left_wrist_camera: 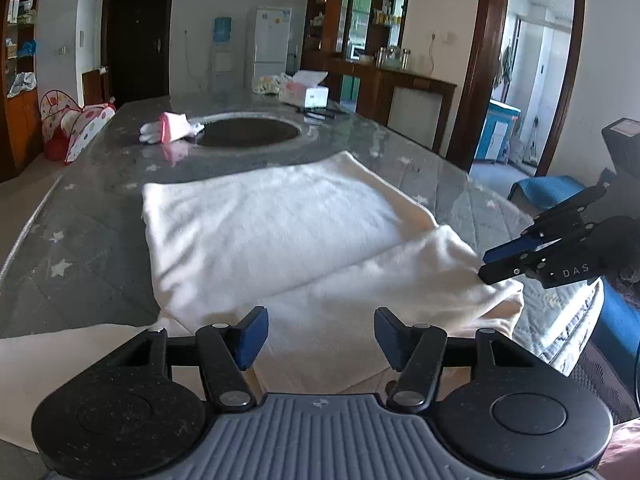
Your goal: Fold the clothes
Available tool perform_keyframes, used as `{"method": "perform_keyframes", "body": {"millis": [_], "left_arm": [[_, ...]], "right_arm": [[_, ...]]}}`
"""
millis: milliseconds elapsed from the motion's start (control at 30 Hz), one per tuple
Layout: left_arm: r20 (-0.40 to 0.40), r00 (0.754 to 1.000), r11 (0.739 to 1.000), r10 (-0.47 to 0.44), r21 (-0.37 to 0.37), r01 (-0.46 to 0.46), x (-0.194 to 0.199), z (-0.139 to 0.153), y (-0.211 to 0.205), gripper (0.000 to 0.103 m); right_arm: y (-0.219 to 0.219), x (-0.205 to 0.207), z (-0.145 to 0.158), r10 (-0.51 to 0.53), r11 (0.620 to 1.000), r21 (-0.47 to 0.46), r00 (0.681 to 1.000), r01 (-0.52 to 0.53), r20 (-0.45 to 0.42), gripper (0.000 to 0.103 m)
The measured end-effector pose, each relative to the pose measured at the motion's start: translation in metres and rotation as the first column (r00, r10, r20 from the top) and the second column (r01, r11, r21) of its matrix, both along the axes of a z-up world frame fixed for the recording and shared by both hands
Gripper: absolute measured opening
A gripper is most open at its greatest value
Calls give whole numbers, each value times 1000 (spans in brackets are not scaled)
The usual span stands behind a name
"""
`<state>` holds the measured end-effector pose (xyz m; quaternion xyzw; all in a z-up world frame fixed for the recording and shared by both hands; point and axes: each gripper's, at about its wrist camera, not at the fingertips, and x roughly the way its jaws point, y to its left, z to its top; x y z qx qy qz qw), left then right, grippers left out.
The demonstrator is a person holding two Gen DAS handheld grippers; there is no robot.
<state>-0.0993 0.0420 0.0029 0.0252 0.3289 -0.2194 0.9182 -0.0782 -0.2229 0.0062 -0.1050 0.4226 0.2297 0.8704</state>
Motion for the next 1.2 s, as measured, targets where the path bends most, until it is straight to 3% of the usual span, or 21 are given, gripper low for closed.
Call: {"method": "perform_keyframes", "body": {"millis": [267, 533, 767, 967, 1200], "left_arm": [[-5, 1000, 1000, -6, 10, 6, 3, -1, -2, 60], [-20, 1000, 1000, 4, 27, -3, 7, -7, -2, 60], [-12, 1000, 1000, 12, 21, -12, 4, -4, 2, 61], [-4, 1000, 999, 10, 46, -10, -1, -8, -1, 62], [10, 1000, 999, 17, 40, -17, -9, -2, 0, 64]], "right_arm": [[9, 11, 19, 30, 999, 25, 995, -33, 90, 20], [25, 34, -3, 45, 999, 10, 995, -46, 86, 17], [22, 15, 10, 76, 997, 5, 992, -77, 105, 17], [29, -9, -2, 136, 990, -49, 988, -132, 75, 17], [47, -16, 8, 202, 979, -67, 972, -195, 122, 18]]}}
